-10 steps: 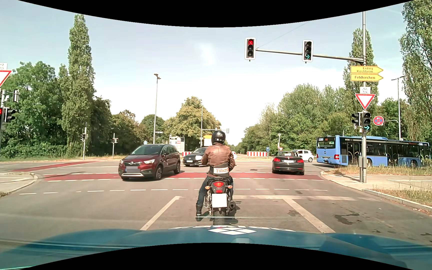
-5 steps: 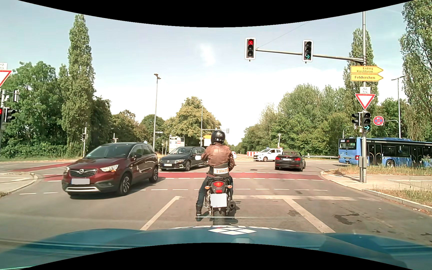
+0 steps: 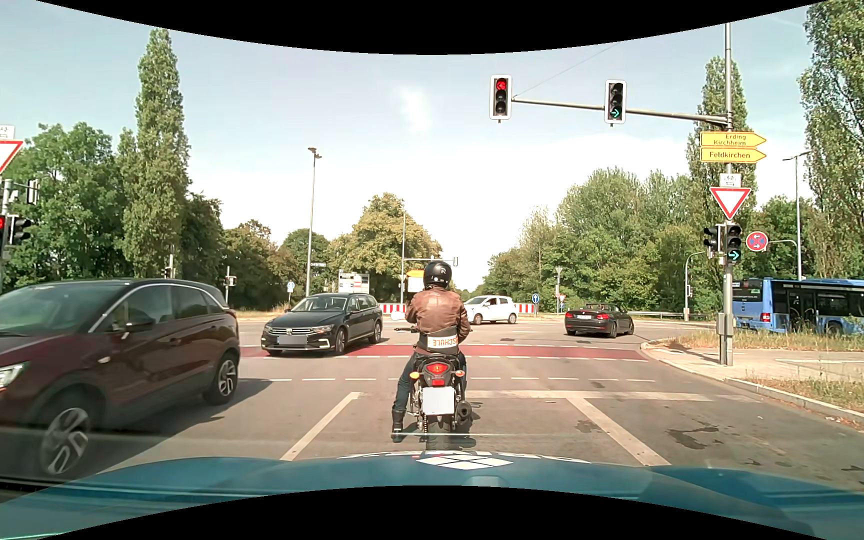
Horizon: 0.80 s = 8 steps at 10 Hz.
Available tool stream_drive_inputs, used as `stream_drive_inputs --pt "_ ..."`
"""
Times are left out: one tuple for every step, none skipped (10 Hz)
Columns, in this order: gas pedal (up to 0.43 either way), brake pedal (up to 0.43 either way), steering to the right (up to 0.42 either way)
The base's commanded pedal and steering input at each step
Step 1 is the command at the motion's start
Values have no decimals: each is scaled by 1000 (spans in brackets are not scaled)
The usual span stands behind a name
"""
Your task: Follow the waypoints while adhering to traffic rules and regulations
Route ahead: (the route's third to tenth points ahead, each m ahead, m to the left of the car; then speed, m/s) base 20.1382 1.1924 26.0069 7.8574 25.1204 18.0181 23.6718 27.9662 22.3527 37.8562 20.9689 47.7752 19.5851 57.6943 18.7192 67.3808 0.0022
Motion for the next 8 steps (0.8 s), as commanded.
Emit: stream_drive_inputs --pt "0 311 0" --pt "0 317 1" --pt "0 317 1" --pt "0 311 1" --pt "0 317 1" --pt "0 311 1" --pt "0 317 1" --pt "0 317 0"
